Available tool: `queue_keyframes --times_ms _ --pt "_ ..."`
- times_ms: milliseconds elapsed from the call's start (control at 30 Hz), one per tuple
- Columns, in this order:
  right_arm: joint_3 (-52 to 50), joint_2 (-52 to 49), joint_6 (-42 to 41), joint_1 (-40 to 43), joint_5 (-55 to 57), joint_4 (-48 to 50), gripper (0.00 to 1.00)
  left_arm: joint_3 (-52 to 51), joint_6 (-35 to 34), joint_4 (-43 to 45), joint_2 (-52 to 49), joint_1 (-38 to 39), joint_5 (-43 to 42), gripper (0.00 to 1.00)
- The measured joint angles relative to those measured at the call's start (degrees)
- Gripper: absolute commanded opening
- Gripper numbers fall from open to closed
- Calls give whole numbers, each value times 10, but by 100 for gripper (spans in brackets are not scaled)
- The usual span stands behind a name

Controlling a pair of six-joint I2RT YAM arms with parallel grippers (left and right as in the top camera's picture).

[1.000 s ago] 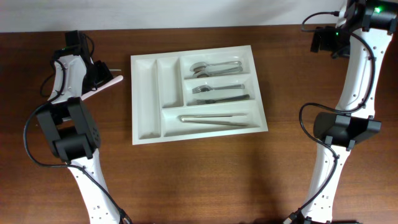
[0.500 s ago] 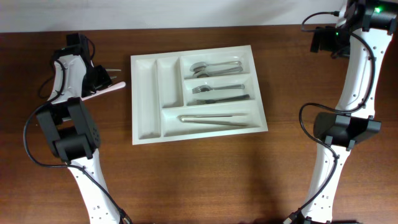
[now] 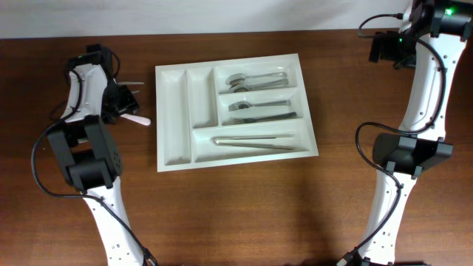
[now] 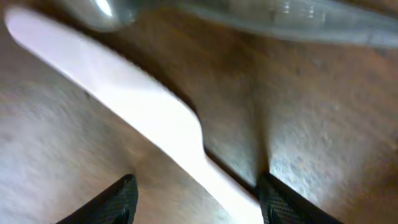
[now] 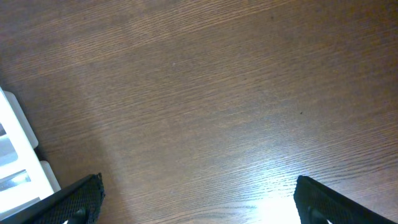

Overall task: Pack container
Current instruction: 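Close the left gripper on the knife handle and lift it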

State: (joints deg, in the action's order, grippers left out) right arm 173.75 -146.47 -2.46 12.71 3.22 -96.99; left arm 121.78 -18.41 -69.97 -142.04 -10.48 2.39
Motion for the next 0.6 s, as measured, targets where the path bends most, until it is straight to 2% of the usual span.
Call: queue_keyframes --times_ms 67,233,400,600 --pt "0 0 0 0 0 0 99 0 -22 -9 0 4 0 59" --pt "0 0 -1 0 0 0 99 0 -75 -14 0 8 -7 28" --pt "0 0 0 0 0 0 99 0 -118 -16 0 7 -12 4" --pt "0 0 0 0 0 0 99 1 -134 -16 0 2 -17 2"
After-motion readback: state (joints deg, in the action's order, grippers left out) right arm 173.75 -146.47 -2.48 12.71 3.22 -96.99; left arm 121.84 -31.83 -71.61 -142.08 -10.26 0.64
